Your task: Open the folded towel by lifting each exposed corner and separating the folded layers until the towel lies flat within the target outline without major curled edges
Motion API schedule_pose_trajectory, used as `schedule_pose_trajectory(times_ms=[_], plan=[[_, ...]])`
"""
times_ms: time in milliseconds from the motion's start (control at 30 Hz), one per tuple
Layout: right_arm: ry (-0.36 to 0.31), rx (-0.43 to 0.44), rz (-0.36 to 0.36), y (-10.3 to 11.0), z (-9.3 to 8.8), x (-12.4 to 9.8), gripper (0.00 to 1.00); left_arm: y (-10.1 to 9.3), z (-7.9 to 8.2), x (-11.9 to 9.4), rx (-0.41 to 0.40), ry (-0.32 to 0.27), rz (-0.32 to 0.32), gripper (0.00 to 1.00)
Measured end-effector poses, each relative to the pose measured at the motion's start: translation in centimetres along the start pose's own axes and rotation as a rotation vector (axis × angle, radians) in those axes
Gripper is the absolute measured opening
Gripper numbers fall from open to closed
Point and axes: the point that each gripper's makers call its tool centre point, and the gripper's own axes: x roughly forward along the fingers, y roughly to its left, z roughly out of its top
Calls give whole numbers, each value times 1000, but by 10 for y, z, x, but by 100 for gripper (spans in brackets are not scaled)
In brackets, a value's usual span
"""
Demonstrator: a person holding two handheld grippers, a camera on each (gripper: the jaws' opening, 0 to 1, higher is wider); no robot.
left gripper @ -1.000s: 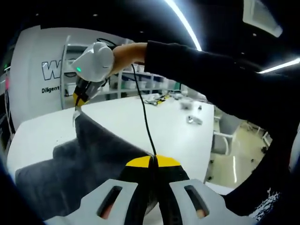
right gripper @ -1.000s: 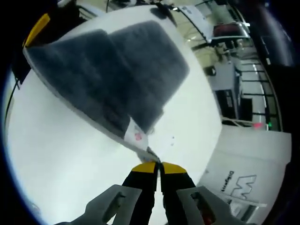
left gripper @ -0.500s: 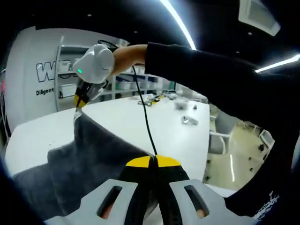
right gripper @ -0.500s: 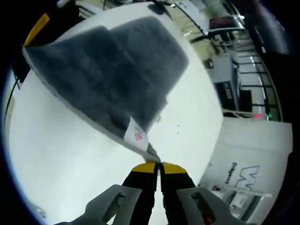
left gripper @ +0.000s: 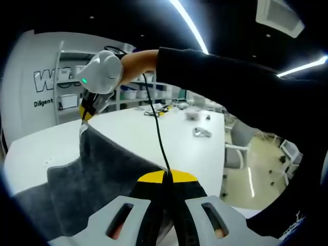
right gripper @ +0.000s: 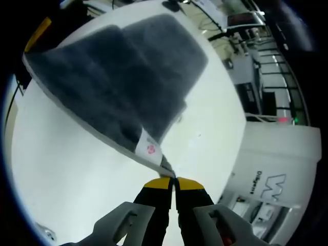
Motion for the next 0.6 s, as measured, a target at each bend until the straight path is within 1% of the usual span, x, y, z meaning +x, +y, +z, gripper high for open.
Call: schedule_pose_trajectory(times_ms=[267, 500, 600], plan=[[6, 38, 3, 15, -19, -2, 0, -8, -1, 15, 15, 11, -25, 0], [11, 55, 6, 26, -29, -3, 0, -15, -5, 24, 16, 22, -45, 0], [14, 58, 5, 27, -32, -4, 0, -18, -4, 26, 17, 21, -48, 0]])
